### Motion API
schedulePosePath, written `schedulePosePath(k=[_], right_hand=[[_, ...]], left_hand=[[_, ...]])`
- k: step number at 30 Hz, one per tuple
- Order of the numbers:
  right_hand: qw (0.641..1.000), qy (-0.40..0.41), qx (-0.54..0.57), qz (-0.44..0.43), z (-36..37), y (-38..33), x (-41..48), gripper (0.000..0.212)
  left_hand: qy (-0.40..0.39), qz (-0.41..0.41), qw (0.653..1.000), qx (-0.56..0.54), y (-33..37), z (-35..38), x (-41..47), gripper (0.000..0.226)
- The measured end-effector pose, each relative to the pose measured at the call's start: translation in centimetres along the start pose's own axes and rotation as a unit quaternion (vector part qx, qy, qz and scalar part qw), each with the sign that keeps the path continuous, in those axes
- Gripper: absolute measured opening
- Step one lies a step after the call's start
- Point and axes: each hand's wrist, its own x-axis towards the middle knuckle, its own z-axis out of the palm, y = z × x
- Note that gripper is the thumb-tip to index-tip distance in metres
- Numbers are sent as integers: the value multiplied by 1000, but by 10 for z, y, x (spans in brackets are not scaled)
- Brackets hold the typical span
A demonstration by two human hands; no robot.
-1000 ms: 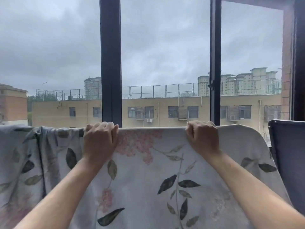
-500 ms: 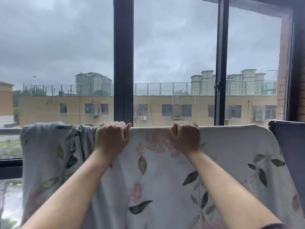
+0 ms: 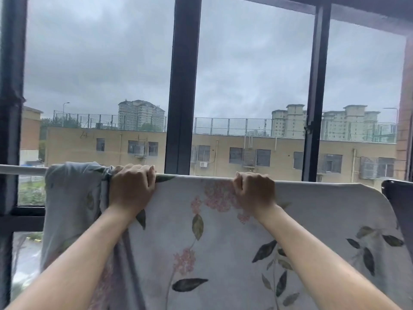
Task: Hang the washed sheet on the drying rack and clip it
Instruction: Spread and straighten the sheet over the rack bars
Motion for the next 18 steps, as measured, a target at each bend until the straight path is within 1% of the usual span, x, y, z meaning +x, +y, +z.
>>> schedulePosePath(k=[4,7,9,12,15,18], right_hand=[[999,-30,7,-39,0,-51,5,44],[992,-97,42,-64,4,-97,13,44],[991,-107,46,-67,8,-120,16,46],[994,-92,36,-52,10,-136,16,44],[999,-41,11,-27,10,-138,11,38],[999,-34,18,-14,11,-136,10,45]], left_hand=[[7,6,1000,-7,7,1,-1,49],[-1,10,1000,3,10,2,1,49],[-2,14,1000,3,9,2,1,49],[-23,34,999,-11,-1,-2,1,48],[-40,92,995,-8,-18,-9,0,45],[-49,114,992,-10,-42,-17,4,47]])
